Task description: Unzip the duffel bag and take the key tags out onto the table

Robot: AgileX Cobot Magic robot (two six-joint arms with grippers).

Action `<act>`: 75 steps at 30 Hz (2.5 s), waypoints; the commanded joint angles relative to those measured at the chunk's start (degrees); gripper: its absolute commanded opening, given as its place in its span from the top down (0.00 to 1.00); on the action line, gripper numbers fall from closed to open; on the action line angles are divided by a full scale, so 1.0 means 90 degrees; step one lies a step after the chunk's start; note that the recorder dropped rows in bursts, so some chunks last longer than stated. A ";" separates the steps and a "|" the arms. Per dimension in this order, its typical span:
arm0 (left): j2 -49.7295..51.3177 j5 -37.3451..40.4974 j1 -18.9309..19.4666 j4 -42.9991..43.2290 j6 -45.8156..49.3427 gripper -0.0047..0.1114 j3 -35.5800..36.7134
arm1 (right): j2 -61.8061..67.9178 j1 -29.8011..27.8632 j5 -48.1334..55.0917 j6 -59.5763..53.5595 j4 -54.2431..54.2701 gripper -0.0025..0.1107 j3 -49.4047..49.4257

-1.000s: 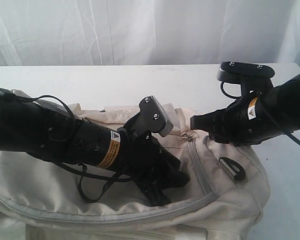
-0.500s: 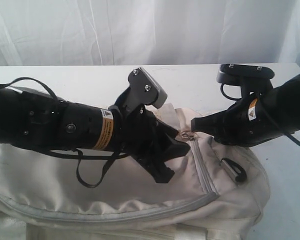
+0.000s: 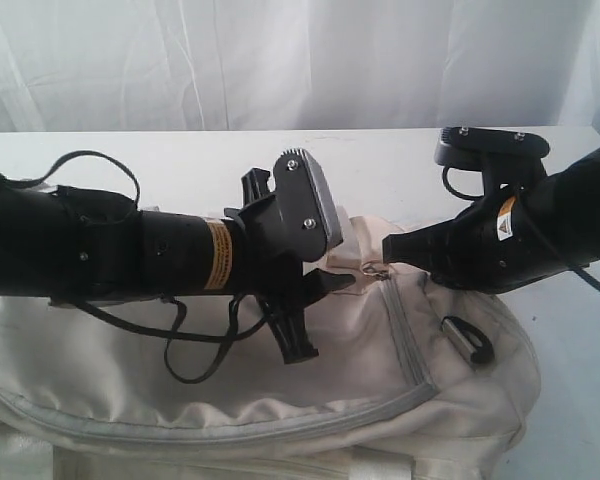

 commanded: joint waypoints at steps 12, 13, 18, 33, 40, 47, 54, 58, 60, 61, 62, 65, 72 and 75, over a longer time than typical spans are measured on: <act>0.0818 -0.0982 -0.0038 -0.0967 0.3178 0.55 -0.0032 | 0.0016 -0.0053 0.0014 -0.0054 0.0030 0.91 -0.0013; 0.0849 -0.1053 -0.0038 -0.1206 0.3314 0.55 -0.0032 | 0.0016 -0.0053 0.0026 -0.0054 0.0030 0.91 -0.0013; 0.1029 -0.1144 -0.0038 -0.1832 0.3869 0.55 -0.0182 | 0.0016 -0.0053 0.0136 -0.0054 0.0030 0.91 -0.0013; 0.1429 -0.0561 -0.0049 -0.1783 0.3854 0.56 -0.0699 | 0.0016 -0.0053 0.0281 -0.0054 0.0034 0.91 -0.0013; 0.1680 -0.0565 -0.0049 -0.1828 0.4162 0.70 -0.0699 | 0.0016 -0.0053 0.0293 -0.0054 0.0034 0.91 -0.0013; 0.1822 -0.0592 -0.0049 -0.1849 0.4162 0.73 -0.0699 | 0.0016 -0.0053 0.0293 -0.0054 0.0034 0.91 -0.0013; 0.1816 -0.0514 -0.0049 -0.1849 0.4162 0.76 -0.0699 | 0.0016 -0.0053 0.0293 -0.0054 0.0034 0.91 -0.0013; 0.1816 -0.0287 -0.0049 -0.1849 0.4117 0.96 -0.0699 | 0.0016 -0.0053 0.0293 -0.0054 0.0034 0.91 -0.0013; 0.1816 -0.0230 -0.0049 -0.1849 0.4117 0.96 -0.0699 | 0.0016 -0.0053 0.0293 -0.0054 0.0023 0.91 -0.0013; 0.1816 -0.0230 -0.0049 -0.1849 0.4117 0.96 -0.0699 | 0.0016 -0.0053 0.0293 -0.0054 0.0023 0.91 -0.0013; 0.1816 -0.0230 -0.0049 -0.1849 0.4117 0.96 -0.0699 | 0.0016 -0.0053 0.0293 -0.0054 0.0023 0.91 -0.0013; 0.1652 -0.0231 -0.0049 -0.2175 0.4142 0.96 -0.0699 | 0.0016 -0.0053 0.0318 -0.0054 0.0023 0.91 -0.0013; 0.1296 -0.0199 -0.0049 -0.2595 0.4142 0.96 -0.0699 | 0.0016 -0.0053 0.0346 -0.0054 0.0023 0.91 -0.0013; 0.1146 -0.0183 -0.0049 -0.2595 0.4142 0.96 -0.0699 | 0.0016 -0.0053 0.0357 -0.0054 0.0023 0.91 -0.0013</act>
